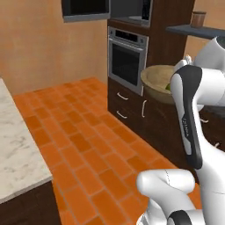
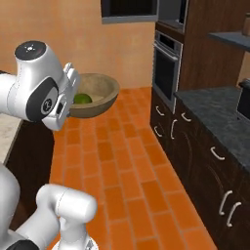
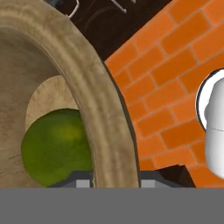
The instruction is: Pick the lime from the sink and place it in the bowl. Then pick the bowl and place it in the microwave. Then close the microwave door and press the start button.
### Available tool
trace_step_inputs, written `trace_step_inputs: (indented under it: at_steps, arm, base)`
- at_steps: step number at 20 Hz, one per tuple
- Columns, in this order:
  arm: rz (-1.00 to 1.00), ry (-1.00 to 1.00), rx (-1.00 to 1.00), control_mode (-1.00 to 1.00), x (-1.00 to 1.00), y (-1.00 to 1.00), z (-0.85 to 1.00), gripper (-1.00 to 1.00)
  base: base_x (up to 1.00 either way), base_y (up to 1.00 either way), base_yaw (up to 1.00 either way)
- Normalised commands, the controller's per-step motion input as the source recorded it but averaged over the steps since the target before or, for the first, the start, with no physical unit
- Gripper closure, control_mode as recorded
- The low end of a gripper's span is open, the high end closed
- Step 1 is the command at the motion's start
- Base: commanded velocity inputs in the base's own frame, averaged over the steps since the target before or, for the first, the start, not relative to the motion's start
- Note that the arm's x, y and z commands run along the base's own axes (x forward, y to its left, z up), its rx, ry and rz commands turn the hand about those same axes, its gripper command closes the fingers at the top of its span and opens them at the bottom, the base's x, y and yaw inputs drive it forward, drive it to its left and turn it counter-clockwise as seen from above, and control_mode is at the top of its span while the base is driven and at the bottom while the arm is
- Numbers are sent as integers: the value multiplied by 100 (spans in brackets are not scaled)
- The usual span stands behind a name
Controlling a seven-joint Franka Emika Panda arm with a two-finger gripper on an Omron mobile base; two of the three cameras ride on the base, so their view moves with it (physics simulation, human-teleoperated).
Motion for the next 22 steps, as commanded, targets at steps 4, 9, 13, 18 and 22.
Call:
trace_step_inputs:
  at_steps: [4,9,13,18,22]
  arm:
    - [0,0,0,100,0,0,0,100]
    - [0,0,0,100,0,0,0,100]
    - [0,0,0,100,0,0,0,100]
    - [0,0,0,100,0,0,0,100]
    - [0,0,0,100,0,0,0,100]
  base:
    - [100,-14,12]
    - [100,-30,12]
    - [100,-40,8]
    - [100,-8,1]
    - [100,0,0]
